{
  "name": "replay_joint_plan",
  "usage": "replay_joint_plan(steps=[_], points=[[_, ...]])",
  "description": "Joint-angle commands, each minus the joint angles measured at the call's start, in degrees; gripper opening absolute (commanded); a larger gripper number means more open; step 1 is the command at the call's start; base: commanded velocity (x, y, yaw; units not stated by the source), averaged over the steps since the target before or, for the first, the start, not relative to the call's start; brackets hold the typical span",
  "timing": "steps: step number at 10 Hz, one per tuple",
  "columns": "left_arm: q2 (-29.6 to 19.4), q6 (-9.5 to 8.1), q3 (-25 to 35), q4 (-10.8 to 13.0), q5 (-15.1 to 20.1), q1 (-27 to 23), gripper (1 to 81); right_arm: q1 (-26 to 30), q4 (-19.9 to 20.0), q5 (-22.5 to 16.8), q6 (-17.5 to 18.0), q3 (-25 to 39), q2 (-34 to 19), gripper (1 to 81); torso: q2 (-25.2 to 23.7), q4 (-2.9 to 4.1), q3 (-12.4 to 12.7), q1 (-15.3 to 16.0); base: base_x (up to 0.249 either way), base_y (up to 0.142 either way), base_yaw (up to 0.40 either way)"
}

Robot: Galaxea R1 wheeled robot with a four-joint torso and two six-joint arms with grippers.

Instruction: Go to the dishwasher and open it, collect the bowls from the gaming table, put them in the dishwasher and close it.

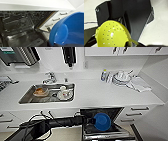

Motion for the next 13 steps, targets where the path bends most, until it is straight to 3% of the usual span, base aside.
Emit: replay_joint_plan(steps=[1,3,5,6,10,13], points=[[3.7,-0.83,-1.3,1.8,0.0,-11.3,1.0,0.4,-0.1,-2.8,0.1,0.5,-0.7,1.0,0.0,0.00,0.0,0.0,0.000,0.000,0.000],[5.1,-0.82,-1.6,1.3,0.1,-13.5,1.0,0.4,-0.1,-2.8,0.1,0.5,-0.6,1.0,0.0,0.00,0.0,0.0,0.000,0.000,0.000],[6.0,-0.74,-1.6,1.2,2.5,-14.6,1.0,0.5,0.0,-2.8,0.1,0.5,-0.6,1.0,0.0,0.00,0.0,0.0,0.000,0.000,0.000],[6.3,-0.65,-1.6,1.1,2.6,-14.5,81.1,0.6,0.0,-2.8,0.1,0.5,-0.4,1.0,0.0,0.00,0.0,0.0,0.000,0.000,0.000],[4.9,-0.30,1.2,1.0,4.4,-14.0,81.1,0.7,-0.1,-2.8,0.1,0.6,-0.3,1.0,0.0,0.00,0.0,0.0,0.000,0.000,0.000],[-0.6,0.93,6.9,-0.1,4.8,-9.7,81.1,0.5,-0.1,-2.4,0.1,0.7,-0.3,1.0,0.0,0.00,0.0,0.0,0.000,0.000,0.000]])
